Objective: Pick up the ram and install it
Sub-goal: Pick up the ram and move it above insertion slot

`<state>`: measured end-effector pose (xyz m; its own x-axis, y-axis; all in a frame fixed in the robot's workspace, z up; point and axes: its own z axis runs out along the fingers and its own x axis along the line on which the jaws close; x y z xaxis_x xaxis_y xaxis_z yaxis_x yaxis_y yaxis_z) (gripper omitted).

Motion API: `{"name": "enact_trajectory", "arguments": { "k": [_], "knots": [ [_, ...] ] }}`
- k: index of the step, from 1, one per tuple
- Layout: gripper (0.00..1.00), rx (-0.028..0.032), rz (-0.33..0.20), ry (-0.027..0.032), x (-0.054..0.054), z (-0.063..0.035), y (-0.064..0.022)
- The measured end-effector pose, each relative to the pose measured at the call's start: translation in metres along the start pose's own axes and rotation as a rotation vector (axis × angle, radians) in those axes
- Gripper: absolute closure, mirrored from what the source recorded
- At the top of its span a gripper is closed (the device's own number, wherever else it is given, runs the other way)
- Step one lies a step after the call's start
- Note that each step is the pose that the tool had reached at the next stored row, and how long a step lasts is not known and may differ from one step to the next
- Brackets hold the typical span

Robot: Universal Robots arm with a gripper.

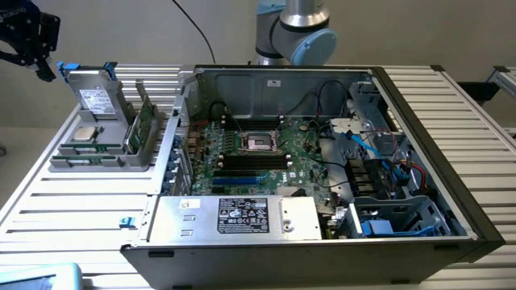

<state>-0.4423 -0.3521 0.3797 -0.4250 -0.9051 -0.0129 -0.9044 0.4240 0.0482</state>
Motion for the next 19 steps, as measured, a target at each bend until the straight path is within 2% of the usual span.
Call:
{"name": "enact_trajectory", "arguments": {
  "k": [19],
  "knots": [
    [0.89, -0.0039, -0.338, 0.0176, 0.0000, 0.0001, 0.0000]
  ]
}}
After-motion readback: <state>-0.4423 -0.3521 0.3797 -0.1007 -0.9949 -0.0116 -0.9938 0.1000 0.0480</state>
